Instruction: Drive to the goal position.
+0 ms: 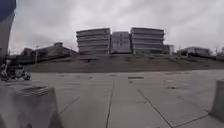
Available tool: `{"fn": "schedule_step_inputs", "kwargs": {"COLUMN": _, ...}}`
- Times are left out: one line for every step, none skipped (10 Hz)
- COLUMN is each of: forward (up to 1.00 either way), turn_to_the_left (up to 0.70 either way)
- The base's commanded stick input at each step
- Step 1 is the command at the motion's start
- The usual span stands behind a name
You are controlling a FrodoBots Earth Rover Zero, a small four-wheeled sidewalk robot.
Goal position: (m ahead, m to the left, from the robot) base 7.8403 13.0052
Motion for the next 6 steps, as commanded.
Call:
{"fn": "schedule_step_inputs", "kwargs": {"forward": 0.70, "turn_to_the_left": 0.00}}
{"fn": "schedule_step_inputs", "kwargs": {"forward": 0.70, "turn_to_the_left": 0.00}}
{"fn": "schedule_step_inputs", "kwargs": {"forward": 0.70, "turn_to_the_left": 0.00}}
{"fn": "schedule_step_inputs", "kwargs": {"forward": 0.70, "turn_to_the_left": 0.00}}
{"fn": "schedule_step_inputs", "kwargs": {"forward": 0.70, "turn_to_the_left": 0.00}}
{"fn": "schedule_step_inputs", "kwargs": {"forward": 0.70, "turn_to_the_left": 0.00}}
